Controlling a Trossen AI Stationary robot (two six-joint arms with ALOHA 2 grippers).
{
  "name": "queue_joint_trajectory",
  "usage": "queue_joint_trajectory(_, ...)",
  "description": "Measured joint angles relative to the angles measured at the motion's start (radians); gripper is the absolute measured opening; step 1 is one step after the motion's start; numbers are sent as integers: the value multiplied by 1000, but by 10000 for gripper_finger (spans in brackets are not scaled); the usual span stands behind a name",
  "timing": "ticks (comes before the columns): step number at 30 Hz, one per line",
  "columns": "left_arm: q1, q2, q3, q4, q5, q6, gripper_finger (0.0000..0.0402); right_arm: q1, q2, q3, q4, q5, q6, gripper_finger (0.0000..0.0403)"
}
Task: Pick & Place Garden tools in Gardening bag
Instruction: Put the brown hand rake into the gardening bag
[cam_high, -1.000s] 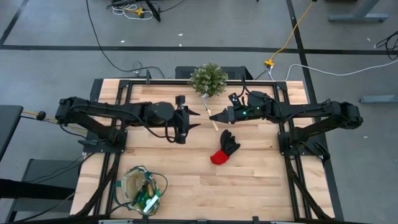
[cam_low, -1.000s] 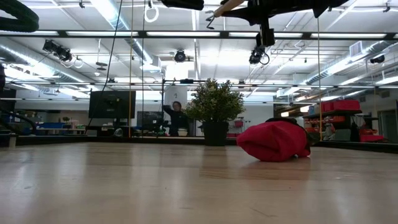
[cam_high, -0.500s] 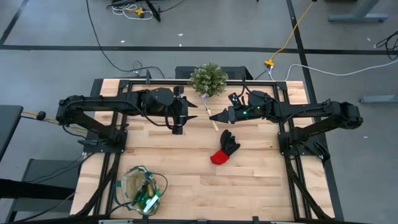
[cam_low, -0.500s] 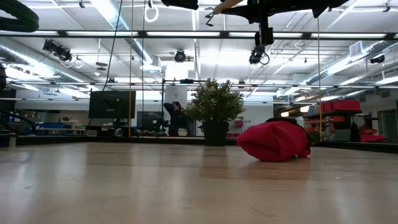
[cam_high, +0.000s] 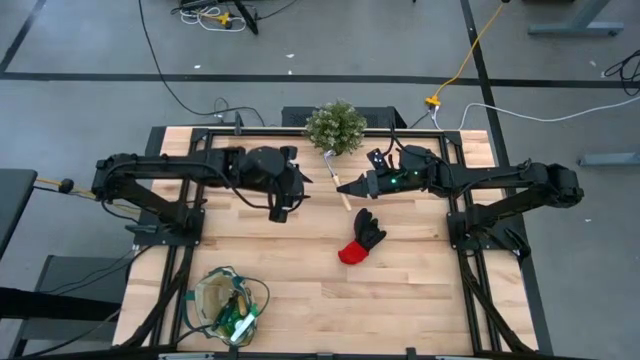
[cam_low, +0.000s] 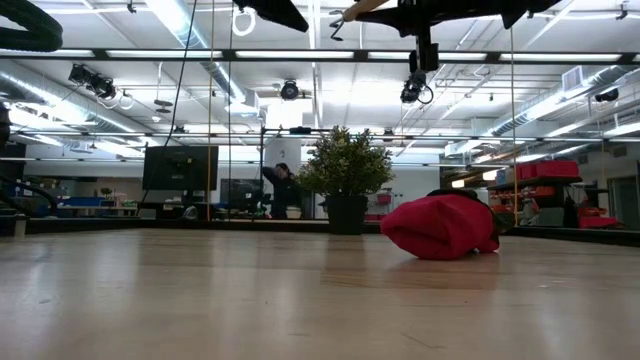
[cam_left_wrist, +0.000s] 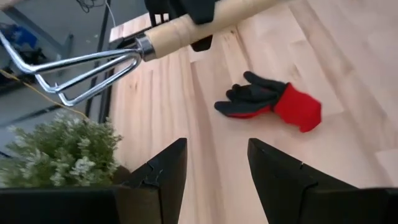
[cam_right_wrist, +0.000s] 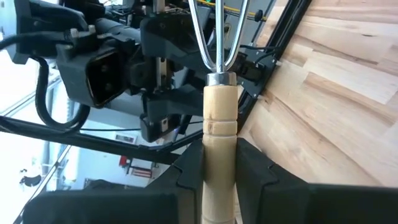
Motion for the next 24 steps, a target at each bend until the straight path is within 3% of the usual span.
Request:
queue_joint_trajectory(13,-3,0,0,46,-139,207,177,0,0,0,0,-2,0,59)
queue_joint_trajectory(24,-1,-1,0,116,-139,121,177,0,0,0,1,-18,-4,60)
